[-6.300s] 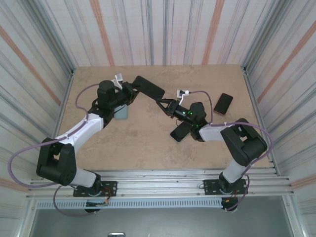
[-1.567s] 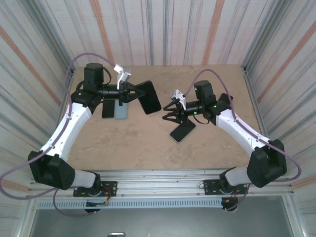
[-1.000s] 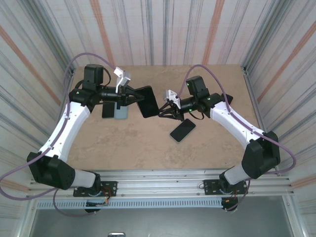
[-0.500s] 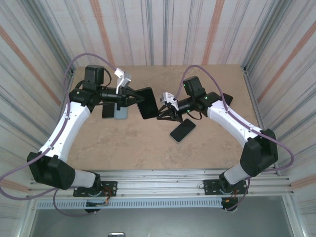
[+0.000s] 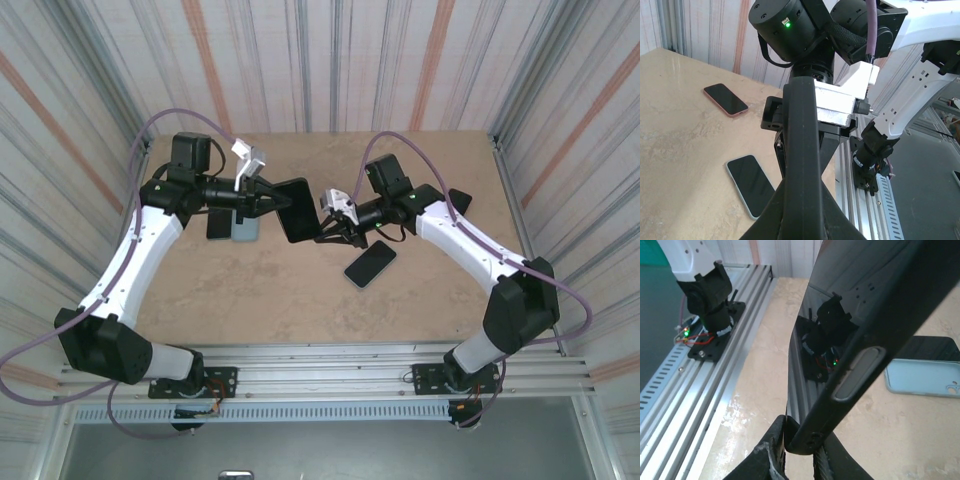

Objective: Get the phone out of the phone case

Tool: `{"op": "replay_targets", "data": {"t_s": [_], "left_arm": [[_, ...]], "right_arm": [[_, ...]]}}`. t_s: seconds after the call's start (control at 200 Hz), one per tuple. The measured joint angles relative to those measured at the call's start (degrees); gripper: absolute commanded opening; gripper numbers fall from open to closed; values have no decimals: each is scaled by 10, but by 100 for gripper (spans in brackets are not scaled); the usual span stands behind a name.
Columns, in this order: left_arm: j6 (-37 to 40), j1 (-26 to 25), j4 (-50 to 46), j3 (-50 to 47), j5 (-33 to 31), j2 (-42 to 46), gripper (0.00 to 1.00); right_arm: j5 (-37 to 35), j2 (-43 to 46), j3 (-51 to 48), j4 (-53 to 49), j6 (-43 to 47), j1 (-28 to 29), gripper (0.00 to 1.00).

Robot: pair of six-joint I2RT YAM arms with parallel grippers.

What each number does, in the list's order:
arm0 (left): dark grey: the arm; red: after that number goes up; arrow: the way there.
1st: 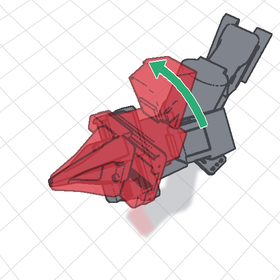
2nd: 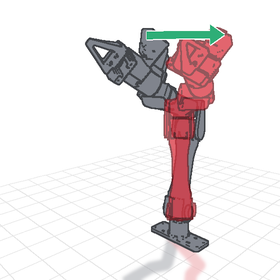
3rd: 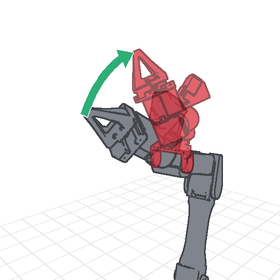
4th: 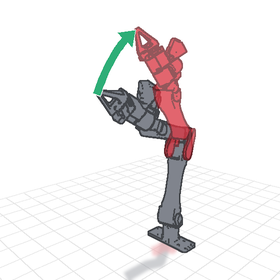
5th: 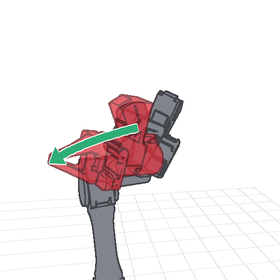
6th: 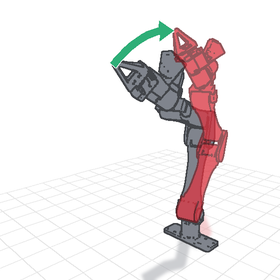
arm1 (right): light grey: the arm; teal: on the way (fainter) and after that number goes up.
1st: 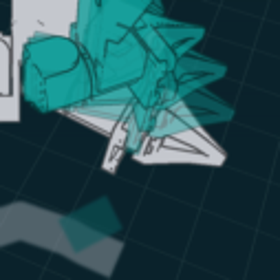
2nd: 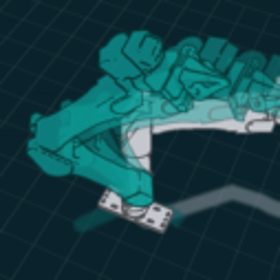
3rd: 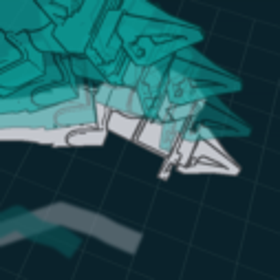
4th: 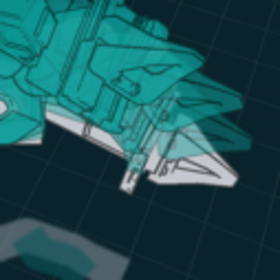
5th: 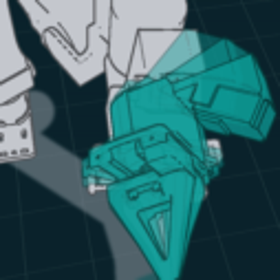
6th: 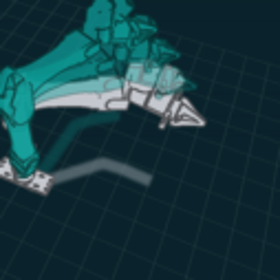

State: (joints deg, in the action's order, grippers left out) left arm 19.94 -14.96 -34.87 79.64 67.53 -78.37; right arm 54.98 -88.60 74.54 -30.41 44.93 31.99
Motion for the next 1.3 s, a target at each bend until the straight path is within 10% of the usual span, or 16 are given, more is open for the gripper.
{"op": "replay_targets", "data": {"t_s": [1.298], "left_arm": [[54, -23, -149, 125, -29, -48, 0]], "right_arm": [[-80, 26, -66, 199, -71, 4, 12]]}}
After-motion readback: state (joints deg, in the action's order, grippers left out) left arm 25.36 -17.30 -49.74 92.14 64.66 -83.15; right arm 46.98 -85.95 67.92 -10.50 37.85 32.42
